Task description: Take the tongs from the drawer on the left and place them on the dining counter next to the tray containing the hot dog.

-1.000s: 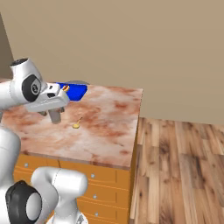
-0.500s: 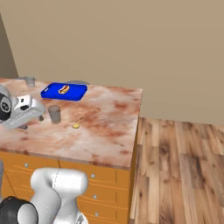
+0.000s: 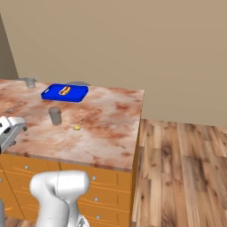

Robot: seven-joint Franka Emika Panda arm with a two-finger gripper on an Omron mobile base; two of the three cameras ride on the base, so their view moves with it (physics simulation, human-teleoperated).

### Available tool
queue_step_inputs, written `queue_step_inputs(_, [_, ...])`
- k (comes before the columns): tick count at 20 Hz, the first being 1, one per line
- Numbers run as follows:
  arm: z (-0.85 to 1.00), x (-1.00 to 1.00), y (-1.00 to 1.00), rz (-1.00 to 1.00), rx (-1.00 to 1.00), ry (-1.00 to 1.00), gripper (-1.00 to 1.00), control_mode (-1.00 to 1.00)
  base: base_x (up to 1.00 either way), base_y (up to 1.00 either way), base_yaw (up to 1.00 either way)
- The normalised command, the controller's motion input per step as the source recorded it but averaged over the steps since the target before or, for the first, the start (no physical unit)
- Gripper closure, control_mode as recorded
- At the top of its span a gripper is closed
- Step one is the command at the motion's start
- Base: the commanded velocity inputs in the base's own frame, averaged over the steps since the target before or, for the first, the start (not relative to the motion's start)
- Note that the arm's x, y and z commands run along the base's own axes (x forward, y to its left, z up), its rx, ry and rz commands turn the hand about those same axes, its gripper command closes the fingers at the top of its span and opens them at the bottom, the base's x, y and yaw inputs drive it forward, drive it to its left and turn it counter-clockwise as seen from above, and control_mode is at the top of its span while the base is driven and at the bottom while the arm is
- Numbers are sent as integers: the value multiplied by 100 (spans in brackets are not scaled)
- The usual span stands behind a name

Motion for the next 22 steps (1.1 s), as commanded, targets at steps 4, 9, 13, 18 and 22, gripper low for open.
queue_step_inputs(4, [-45, -5, 52, 23, -16, -9, -100, -100, 0, 0, 0])
queue_step_inputs(9, [-48, 0, 42, 8, -17, -1, -100, -100, 0, 0, 0])
queue_step_inputs(13, [-36, -2, 41, 1, -16, -1, -100, -100, 0, 0, 0])
queue_step_inputs(18, [-33, -4, 48, 0, -16, 0, -100, -100, 0, 0, 0])
queue_step_inputs(22, [-30, -8, 26, 0, -10, 0, -100, -100, 0, 0, 0])
